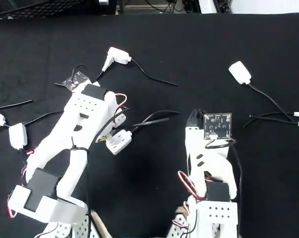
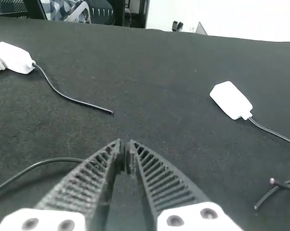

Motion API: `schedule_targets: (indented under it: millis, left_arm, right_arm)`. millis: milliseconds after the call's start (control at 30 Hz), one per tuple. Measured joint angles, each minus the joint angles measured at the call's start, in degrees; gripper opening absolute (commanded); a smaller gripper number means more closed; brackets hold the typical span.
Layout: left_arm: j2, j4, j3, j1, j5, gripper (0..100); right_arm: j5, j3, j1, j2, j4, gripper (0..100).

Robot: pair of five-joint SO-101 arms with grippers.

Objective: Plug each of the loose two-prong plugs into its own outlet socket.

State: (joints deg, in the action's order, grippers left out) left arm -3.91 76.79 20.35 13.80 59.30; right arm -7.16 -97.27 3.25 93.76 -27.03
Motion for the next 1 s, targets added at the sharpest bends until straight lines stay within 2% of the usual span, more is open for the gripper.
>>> schedule_targets:
  millis: [400, 1000]
  left_arm:
    - [0.0, 5.7, -3.4, 0.0, 0.0, 3]
    - [0.0, 3.1, -2.1, 0.4, 0.0, 3]
  right_arm:
    - [0.0, 0.0, 0.0, 0.0, 0.0, 1.3]
    - [0.0, 0.0, 0.0, 0.0, 0.0, 1.3]
